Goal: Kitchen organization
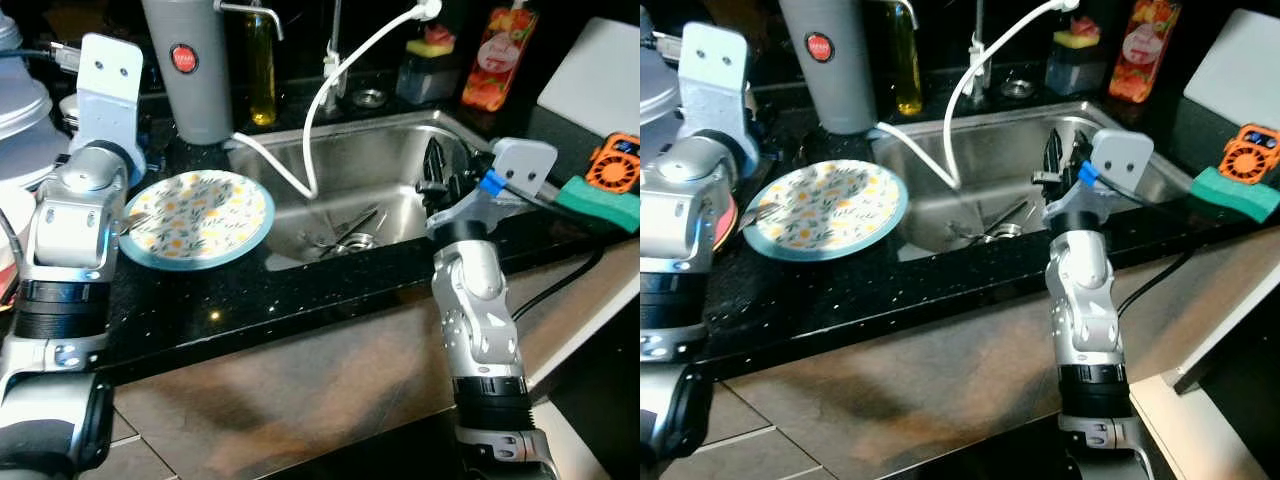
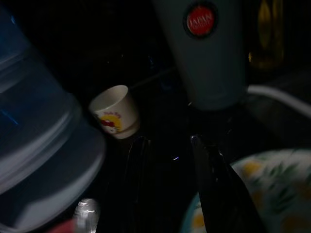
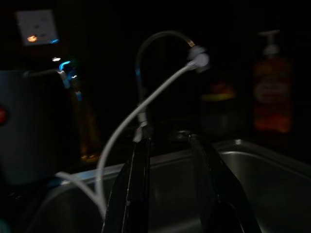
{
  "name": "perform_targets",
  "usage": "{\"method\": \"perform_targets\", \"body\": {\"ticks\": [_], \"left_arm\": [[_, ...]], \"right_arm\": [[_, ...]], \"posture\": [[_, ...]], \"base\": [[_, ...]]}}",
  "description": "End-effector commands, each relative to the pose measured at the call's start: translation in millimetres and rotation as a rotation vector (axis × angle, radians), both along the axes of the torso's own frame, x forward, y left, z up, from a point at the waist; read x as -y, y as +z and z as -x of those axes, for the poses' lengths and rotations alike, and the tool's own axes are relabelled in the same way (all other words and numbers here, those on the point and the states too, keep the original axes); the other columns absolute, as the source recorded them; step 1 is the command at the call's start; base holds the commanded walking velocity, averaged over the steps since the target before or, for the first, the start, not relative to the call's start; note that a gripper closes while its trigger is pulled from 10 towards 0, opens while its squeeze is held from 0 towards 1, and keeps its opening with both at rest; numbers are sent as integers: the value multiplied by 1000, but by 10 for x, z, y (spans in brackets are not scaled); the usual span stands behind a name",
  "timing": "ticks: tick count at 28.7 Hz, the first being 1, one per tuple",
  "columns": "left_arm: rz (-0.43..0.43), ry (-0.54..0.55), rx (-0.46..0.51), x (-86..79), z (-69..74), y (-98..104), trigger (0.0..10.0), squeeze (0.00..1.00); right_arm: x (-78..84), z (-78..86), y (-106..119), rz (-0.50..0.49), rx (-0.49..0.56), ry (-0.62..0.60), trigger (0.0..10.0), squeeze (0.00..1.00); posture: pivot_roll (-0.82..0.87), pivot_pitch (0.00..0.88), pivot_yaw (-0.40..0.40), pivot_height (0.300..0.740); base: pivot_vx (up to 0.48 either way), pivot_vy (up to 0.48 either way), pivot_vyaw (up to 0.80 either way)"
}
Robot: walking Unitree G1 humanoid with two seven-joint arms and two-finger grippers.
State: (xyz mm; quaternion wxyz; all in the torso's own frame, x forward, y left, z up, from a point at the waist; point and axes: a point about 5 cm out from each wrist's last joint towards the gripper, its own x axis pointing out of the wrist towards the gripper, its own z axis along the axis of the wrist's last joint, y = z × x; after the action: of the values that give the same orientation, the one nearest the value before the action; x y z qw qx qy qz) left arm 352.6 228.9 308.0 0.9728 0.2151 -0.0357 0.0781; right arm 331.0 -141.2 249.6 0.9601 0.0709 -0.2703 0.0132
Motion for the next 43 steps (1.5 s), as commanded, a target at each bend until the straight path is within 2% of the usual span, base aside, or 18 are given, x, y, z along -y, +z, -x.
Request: {"method": "perform_targets", "body": {"ticks": [1, 2, 3, 4, 5, 7, 8, 10, 13, 15, 17, 23, 28, 30, 34, 43], "left_arm": [[-74, -23, -21, -34, 31, 20, 10000, 0], [-74, -23, -21, -34, 31, 20, 10000, 0], [-102, -16, -43, -136, 39, 47, 10000, 0], [-102, -16, -43, -136, 39, 47, 10000, 0], [-112, 7, -62, -239, 28, 63, 10000, 0], [-112, 7, -62, -239, 28, 63, 10000, 0], [-96, 29, -76, -310, 14, 65, 10000, 0], [26, 48, -145, -333, -35, -91, 10000, 0], [26, 48, -145, -333, -35, -91, 10000, 0], [195, 82, -212, -326, -34, -311, 10000, 0], [321, 128, -254, -362, 8, -475, 10000, 0], [467, 181, -294, -474, 59, -596, 10000, 0], [481, 214, -307, -545, 89, -622, 10000, 0], [492, 211, -311, -547, 92, -624, 10000, 0], [566, 165, -351, -496, 96, -656, 10000, 0], [602, 180, -384, -513, 123, -745, 10000, 0]], "right_arm": [[-23, -18, -34, 4, -20, 13, 10000, 0], [-23, -18, -34, 4, -20, 13, 10000, 0], [-33, -22, -34, 5, -20, 16, 10000, 0], [-33, -22, -34, 5, -20, 16, 10000, 0], [-34, -28, -27, 4, -18, 16, 10000, 0], [-34, -28, -27, 4, -18, 16, 10000, 0], [-33, -33, -21, 3, -16, 15, 10000, 0], [-32, -34, -21, 3, -15, 14, 10000, 0], [-32, -34, -21, 3, -15, 14, 10000, 0], [-25, -26, -30, 7, -17, 17, 10000, 0], [-18, -23, -42, 10, -20, 18, 10000, 0], [-38, -38, -36, 12, -17, 30, 10000, 0], [-37, -49, -28, 15, -15, 35, 10000, 0], [-37, -50, -26, 16, -15, 36, 10000, 0], [-40, -50, -17, 19, -12, 39, 10000, 0], [-33, -45, -9, 22, -9, 41, 10000, 0]], "posture": [[229, 45, -6, 740], [229, 45, -6, 740], [229, 37, -4, 740], [229, 37, -4, 740], [221, 33, 2, 740], [221, 33, 2, 740], [220, 31, 1, 740], [210, 26, -2, 740], [210, 26, -2, 740], [211, 24, -9, 740], [214, 23, -9, 740], [222, 23, -19, 740], [225, 22, -24, 740], [225, 22, -25, 740], [220, 20, -26, 740], [217, 23, -32, 740]], "base": [[0, 0, 0], [0, 0, 0], [0, 0, 0], [0, 0, 0], [0, 0, 0], [0, 0, 0], [0, 0, 0], [0, 0, 0], [0, 0, 0], [0, 0, 0], [0, 0, 0], [0, 0, 0], [0, 0, 0], [0, 0, 0], [0, 0, 0], [0, 0, 0]]}}
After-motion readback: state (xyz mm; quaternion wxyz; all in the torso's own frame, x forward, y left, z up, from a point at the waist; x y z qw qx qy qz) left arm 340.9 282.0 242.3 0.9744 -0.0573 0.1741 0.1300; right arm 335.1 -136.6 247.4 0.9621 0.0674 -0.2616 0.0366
